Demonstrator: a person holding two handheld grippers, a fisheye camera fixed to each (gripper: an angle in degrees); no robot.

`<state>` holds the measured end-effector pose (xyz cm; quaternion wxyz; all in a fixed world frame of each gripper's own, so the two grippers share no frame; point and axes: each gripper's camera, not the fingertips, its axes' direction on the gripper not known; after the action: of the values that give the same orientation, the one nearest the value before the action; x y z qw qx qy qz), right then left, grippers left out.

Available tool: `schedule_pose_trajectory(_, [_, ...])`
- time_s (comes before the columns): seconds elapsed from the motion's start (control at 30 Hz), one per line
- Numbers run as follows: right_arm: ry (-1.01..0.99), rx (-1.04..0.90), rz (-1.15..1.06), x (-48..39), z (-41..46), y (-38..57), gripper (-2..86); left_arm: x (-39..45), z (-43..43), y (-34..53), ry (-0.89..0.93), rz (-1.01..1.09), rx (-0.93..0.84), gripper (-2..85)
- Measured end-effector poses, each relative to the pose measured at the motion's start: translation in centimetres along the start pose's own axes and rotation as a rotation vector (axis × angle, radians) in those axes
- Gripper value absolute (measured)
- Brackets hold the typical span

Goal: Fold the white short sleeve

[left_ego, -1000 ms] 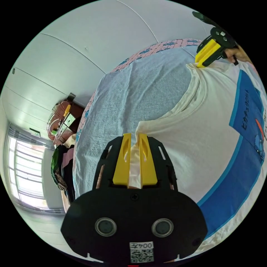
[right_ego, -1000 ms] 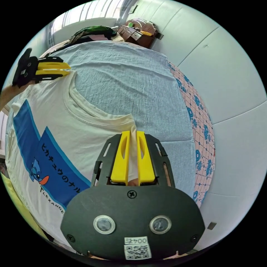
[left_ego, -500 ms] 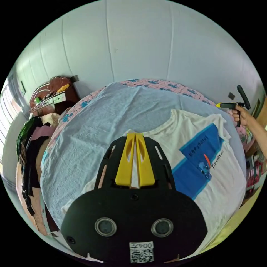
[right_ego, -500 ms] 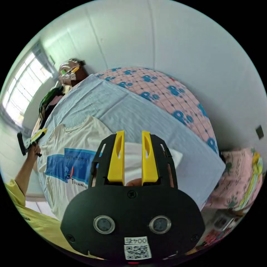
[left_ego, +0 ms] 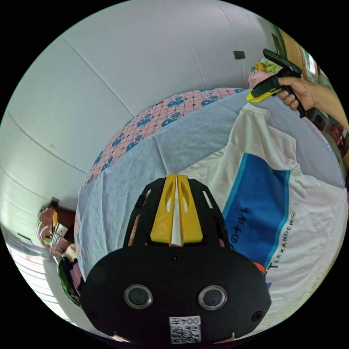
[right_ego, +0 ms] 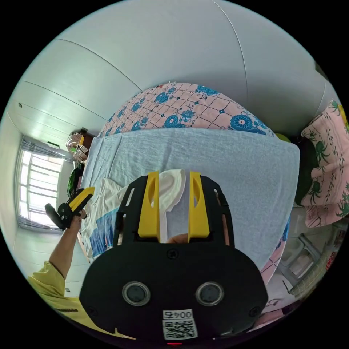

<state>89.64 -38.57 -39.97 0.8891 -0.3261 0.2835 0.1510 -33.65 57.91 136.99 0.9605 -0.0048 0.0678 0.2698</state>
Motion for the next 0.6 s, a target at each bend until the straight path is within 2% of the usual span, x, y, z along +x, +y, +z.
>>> schedule_pose_trajectory(0.2, [0.123, -0.072, -0.096, -2.8, -0.2, -0.7, 7.2, 3.8, 4.9, -3.7, 0.118, 0.236, 0.007, 4.4])
schedule_pose_trajectory(0.37, [0.082, -0.005, -0.132, -3.2, -3.3, 0.8, 1.2, 5.1, 7.3, -3.8, 0.267, 0.322, -0.008, 5.5])
schedule_pose_trajectory(0.47, [0.004, 0.03, -0.125, -3.0, -5.9, 1.9, 2.0, 5.7, 8.4, -3.7, 0.305, 0.353, -0.022, 4.2])
schedule_pose_trajectory(0.6, [-0.025, 0.055, -0.091, -2.0, -7.9, 3.0, 9.6, 5.3, 9.2, -3.3, 0.367, 0.357, -0.031, 3.4])
